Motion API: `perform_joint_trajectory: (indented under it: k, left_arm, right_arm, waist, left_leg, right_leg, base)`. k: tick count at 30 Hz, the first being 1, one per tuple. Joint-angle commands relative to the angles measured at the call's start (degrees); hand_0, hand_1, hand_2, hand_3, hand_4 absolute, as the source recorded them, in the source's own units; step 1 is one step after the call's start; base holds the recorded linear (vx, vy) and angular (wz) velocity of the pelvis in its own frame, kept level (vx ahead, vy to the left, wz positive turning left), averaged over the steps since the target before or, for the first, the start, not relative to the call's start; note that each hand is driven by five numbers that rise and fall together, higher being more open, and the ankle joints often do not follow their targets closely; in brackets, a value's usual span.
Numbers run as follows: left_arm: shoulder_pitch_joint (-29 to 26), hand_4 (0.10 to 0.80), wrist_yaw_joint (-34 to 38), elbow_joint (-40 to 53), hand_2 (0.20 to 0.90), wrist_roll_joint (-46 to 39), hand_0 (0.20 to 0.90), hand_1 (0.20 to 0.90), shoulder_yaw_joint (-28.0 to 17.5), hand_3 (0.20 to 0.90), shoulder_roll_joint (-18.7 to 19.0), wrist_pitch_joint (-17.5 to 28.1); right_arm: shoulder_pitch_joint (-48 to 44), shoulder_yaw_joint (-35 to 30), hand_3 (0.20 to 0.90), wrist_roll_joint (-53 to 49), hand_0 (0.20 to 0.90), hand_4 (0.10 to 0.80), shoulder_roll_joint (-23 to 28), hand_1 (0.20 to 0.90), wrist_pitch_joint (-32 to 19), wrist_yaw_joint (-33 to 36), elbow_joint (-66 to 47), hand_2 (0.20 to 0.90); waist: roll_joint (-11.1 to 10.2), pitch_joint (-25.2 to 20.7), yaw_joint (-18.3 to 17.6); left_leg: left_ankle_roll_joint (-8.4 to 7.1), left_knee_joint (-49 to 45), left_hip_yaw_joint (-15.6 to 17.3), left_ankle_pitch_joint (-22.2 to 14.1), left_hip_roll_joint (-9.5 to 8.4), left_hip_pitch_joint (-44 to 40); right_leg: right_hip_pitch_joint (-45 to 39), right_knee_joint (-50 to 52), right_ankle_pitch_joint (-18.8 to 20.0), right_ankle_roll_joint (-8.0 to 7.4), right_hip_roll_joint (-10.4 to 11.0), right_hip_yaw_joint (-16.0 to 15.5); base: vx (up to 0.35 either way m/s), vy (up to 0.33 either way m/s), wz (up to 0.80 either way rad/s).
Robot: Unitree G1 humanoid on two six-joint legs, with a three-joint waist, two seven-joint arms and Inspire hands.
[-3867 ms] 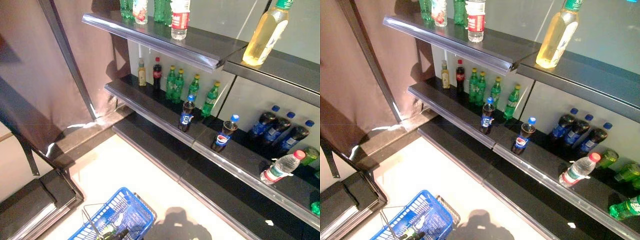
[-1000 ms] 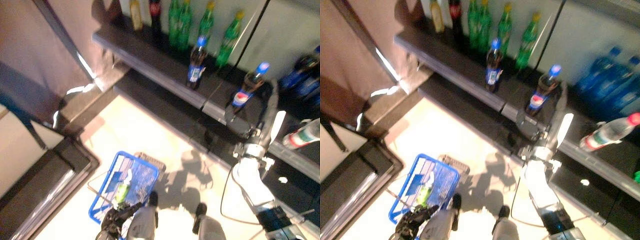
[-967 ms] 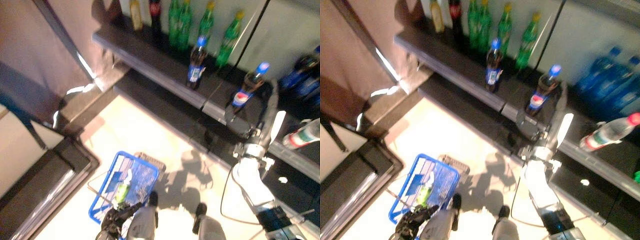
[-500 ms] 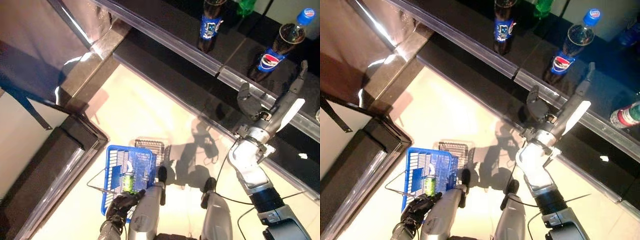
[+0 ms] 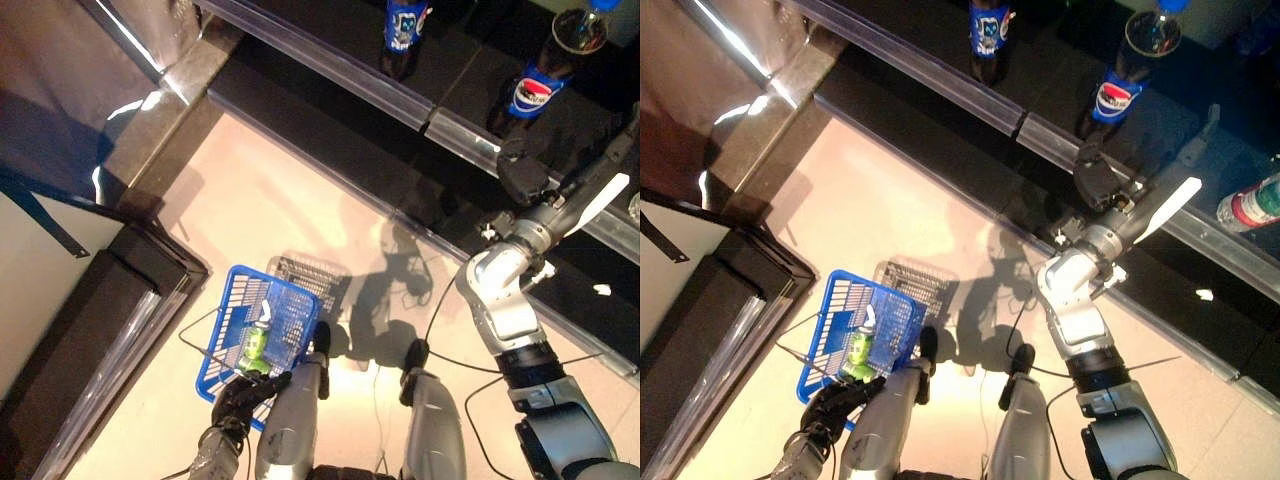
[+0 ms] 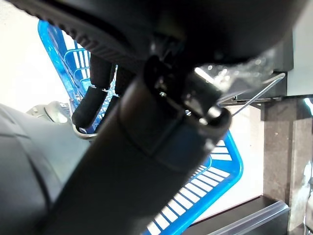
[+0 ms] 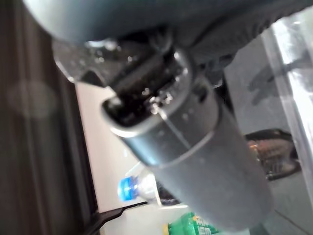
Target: Pick up the drink and place into the basket.
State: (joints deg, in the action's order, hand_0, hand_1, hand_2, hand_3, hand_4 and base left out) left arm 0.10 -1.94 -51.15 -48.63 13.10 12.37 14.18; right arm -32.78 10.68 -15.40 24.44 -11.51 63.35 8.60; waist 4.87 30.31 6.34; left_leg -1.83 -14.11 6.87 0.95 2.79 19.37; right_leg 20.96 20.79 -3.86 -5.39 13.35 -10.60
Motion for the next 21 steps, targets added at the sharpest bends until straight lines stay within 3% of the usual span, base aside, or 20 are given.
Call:
perform_joint_trajectory:
  k: [1, 11, 21]
  left_arm:
    - [2.8, 0.100, -1.7, 6.5, 0.300, -0.3, 0.300, 0.300, 1.9, 0.200, 2.3, 2.4]
    - [0.7, 0.100, -0.6, 7.4, 0.300, -1.4, 0.300, 0.300, 3.5, 0.200, 3.0, 1.1]
    - [-0.6, 0.100, 0.1, 8.1, 0.300, -2.3, 0.300, 0.300, 3.8, 0.200, 3.4, 1.1]
  right_arm:
    - [-8.9, -2.5, 0.900, -8.0, 0.900, 0.800, 3.3, 0.900, -3.6, -8.4, -2.2, 0.900]
    - [-16.4, -1.8, 0.900, -11.7, 0.900, 0.800, 4.2, 0.900, 0.0, -14.0, 2.0, 0.900]
    - [-20.5, -2.5, 0.900, -12.5, 0.900, 0.800, 5.7, 0.900, 0.8, -13.6, 4.0, 0.900]
  waist:
    - [-0.3, -0.5, 1.1]
    - [0.5, -0.5, 1.7]
    - [0.3, -0.5, 1.6]
  left_leg:
    - [-0.22, -5.0, -4.3, -2.1, -0.87, 2.9]
    - [0.29, -4.2, -4.5, -1.1, -1.61, 7.2]
    - [0.81, -4.1, -4.4, -1.0, -2.09, 9.6]
  right_leg:
    - [-0.7, -0.7, 1.4, 3.66, -1.8, -2.4]
    - [4.2, -0.2, 1.9, 3.68, -2.2, -2.1]
    - [6.9, -0.6, 2.7, 3.16, -2.7, -0.9]
  base:
    - [-0.068, -0.044, -0.12]
    - [-0.002, 0.001, 0.00]
    - [0.001, 0.001, 0.00]
